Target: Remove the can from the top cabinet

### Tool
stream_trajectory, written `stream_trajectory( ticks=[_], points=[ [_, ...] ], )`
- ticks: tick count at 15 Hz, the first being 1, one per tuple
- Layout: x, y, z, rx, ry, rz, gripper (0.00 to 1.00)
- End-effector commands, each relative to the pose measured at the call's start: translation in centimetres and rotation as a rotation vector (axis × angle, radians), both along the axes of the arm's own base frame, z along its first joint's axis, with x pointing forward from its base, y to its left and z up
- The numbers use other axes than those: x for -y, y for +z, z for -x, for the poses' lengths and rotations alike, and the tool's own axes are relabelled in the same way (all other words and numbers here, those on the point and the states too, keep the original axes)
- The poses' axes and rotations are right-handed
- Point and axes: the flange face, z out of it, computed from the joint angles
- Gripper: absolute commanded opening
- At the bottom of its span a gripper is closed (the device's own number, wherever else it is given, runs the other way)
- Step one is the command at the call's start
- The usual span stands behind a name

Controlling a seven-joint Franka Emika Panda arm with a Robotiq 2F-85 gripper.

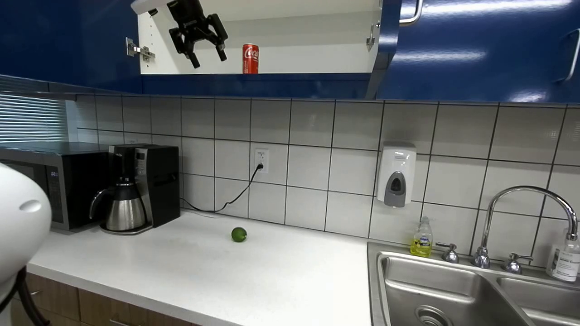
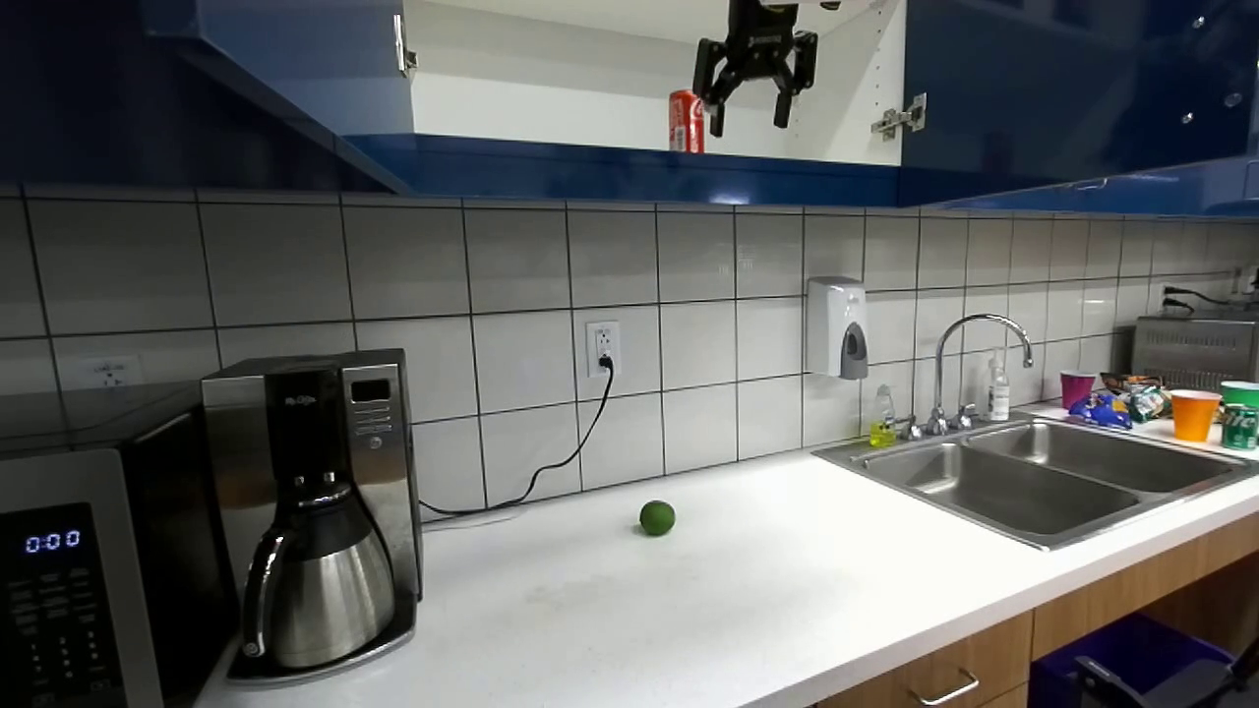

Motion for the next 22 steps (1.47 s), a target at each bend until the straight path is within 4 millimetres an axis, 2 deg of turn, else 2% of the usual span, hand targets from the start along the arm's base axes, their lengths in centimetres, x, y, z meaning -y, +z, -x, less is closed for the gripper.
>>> stream_trajectory(
  ticks=[1,5,9,18,22],
  points=[
    [0.8,2.4,-2.1,0.071,-0.038,0.013,1.00],
    [1.0,4.1,-4.1,0.130,-0.051,0.029,1.00],
    [1.0,4.8,-6.3,0.166,-0.064,0.035,1.00],
    [1.9,4.4,-11.7,0.192,-0.104,0.010,1.00],
    [1.6,4.1,-13.9,0.212,-0.106,0.008,1.00]
  ],
)
